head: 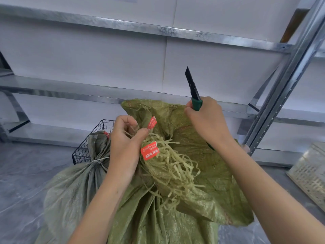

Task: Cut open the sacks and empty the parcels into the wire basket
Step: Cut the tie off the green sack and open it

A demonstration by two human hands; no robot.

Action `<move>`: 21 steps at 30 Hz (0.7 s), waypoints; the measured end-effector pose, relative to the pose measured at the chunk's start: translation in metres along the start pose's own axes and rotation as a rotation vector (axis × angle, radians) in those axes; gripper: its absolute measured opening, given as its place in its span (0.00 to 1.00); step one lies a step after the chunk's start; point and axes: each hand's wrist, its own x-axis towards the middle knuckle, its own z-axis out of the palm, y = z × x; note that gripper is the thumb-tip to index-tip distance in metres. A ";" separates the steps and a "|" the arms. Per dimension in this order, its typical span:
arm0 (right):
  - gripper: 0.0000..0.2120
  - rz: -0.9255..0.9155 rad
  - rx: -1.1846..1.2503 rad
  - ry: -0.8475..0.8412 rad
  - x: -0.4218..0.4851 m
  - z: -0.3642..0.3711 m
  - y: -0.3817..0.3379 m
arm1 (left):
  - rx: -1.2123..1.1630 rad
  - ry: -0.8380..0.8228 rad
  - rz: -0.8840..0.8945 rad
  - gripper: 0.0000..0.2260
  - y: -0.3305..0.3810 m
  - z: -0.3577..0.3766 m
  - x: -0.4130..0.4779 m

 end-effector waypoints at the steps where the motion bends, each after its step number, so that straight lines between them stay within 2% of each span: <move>1: 0.09 -0.003 0.005 0.015 0.000 -0.001 0.001 | 0.039 -0.011 -0.007 0.12 0.000 0.001 0.000; 7: 0.05 0.043 0.087 0.049 0.001 -0.008 0.006 | 0.253 -0.104 -0.056 0.21 -0.001 0.008 -0.005; 12: 0.06 0.111 0.162 0.085 0.001 -0.014 0.007 | 0.445 -0.239 -0.028 0.34 0.000 0.008 -0.009; 18: 0.05 0.162 0.269 0.128 0.002 -0.020 0.012 | 0.701 -0.248 0.055 0.27 -0.007 0.005 -0.014; 21: 0.05 0.176 0.317 0.157 0.004 -0.024 0.015 | 0.793 -0.337 0.025 0.29 -0.011 -0.001 -0.013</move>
